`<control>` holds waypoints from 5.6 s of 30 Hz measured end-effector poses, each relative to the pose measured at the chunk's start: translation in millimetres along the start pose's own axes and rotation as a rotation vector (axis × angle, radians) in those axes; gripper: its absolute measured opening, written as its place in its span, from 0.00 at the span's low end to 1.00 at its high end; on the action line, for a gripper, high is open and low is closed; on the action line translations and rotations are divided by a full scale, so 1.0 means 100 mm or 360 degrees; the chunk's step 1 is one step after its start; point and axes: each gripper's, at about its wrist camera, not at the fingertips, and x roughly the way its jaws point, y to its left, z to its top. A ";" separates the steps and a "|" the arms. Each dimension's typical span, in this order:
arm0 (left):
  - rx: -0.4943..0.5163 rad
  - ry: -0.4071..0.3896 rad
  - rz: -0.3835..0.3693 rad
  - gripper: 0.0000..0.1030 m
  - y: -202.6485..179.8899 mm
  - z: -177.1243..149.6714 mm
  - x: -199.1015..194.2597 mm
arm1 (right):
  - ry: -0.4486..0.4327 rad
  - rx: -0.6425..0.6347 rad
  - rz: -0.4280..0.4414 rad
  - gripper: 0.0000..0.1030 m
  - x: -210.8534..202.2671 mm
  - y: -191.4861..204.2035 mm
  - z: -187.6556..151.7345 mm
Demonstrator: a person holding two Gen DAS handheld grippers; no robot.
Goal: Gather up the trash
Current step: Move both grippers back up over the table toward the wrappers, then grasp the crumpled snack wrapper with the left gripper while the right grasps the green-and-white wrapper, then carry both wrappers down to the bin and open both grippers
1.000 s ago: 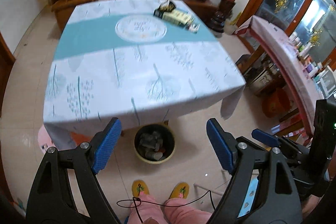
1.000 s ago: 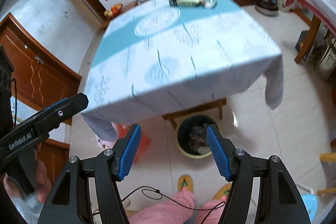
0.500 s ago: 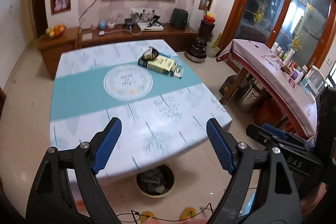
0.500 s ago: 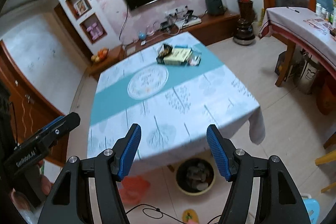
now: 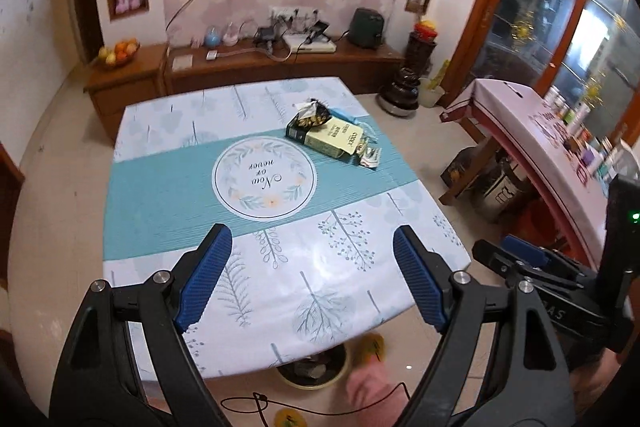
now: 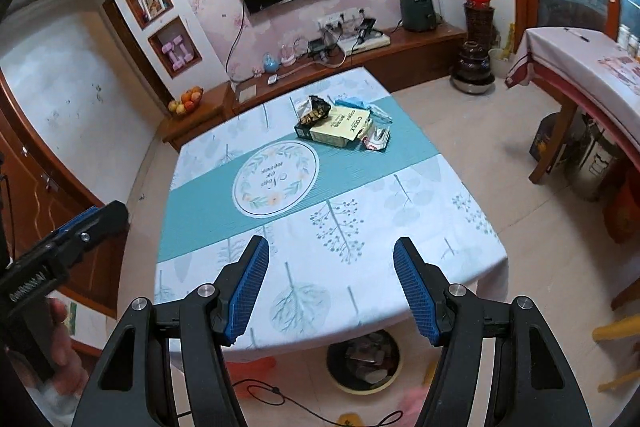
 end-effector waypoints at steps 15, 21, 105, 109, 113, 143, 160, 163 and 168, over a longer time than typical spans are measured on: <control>-0.0316 0.0238 0.0246 0.78 -0.36 0.91 2.15 | 0.0474 0.0160 0.0274 0.64 2.86 -1.27 1.51; -0.0386 0.0332 0.0305 0.77 -0.37 1.10 2.90 | 0.0623 0.0264 0.0309 0.64 3.85 -1.51 1.77; -0.0473 0.0508 0.0247 0.61 -0.06 0.91 2.84 | 0.0416 0.0032 0.0459 0.17 3.14 -0.87 1.43; -0.0405 0.0479 0.0196 0.61 -0.06 0.60 2.34 | 0.0390 0.0059 0.0445 0.17 2.77 -0.75 1.08; -0.0320 0.0460 0.0140 0.61 -0.03 0.26 1.88 | 0.0341 0.0086 0.0405 0.17 2.33 -0.60 0.61; -0.0002 0.0592 -0.0048 0.61 -0.05 -2.42 0.93 | 0.0571 0.0215 0.0236 0.17 1.25 -0.31 -2.44; -0.0130 0.0590 0.0089 0.62 0.13 -4.04 2.84 | 0.0753 0.0205 0.0156 0.20 3.35 -1.28 -3.66; -0.0097 0.0563 0.0098 0.62 0.16 -4.26 3.13 | 0.0769 0.0204 0.0146 0.23 3.71 -1.39 -3.86; -0.0078 0.0567 0.0145 0.63 0.22 -4.58 3.55 | 0.0772 0.0189 0.0155 0.31 4.20 -1.51 -4.13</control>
